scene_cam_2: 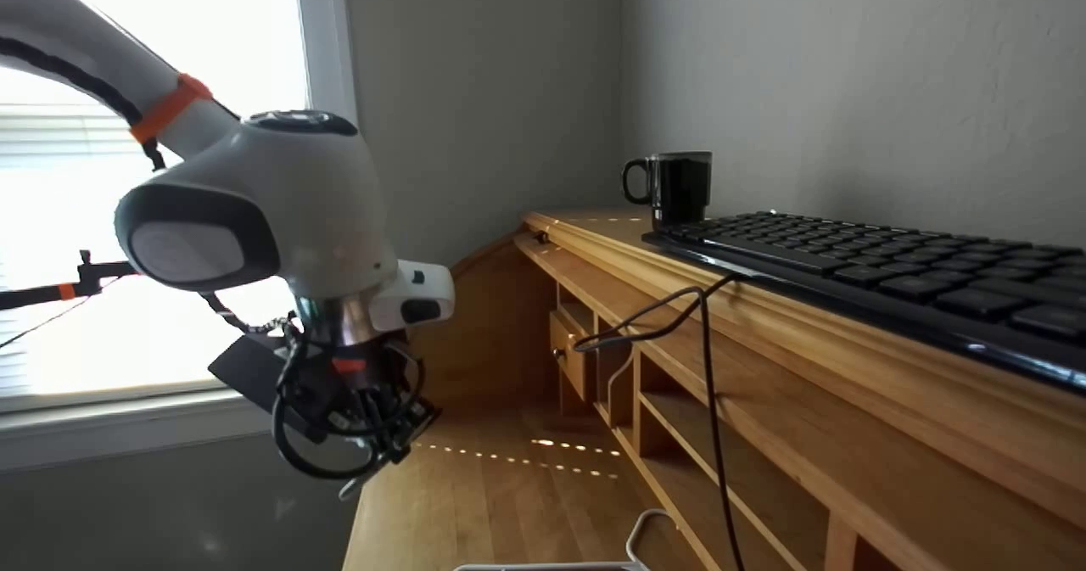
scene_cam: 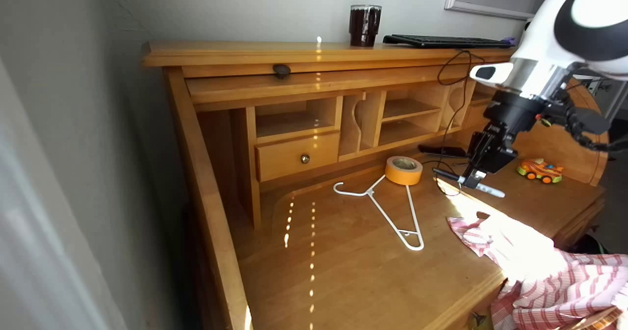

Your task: Put the black marker in the brown mug.

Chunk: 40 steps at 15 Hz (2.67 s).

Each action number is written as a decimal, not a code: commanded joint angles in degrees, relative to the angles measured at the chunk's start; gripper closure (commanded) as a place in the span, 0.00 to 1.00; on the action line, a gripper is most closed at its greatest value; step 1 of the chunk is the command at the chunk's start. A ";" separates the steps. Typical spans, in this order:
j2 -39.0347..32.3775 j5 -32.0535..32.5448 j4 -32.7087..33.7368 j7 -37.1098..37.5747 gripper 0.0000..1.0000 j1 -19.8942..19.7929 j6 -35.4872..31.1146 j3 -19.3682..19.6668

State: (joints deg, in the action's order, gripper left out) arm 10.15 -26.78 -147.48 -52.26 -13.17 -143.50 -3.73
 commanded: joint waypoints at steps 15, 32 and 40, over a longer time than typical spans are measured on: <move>22.89 -23.99 17.63 -2.13 0.96 20.74 4.19 16.98; 3.67 -39.31 37.64 -8.83 0.96 24.07 -17.45 21.34; -8.41 -58.99 52.06 -23.16 0.96 24.88 -31.67 23.80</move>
State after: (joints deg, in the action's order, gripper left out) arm 7.40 -79.48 -101.47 -70.85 11.46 -172.15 18.80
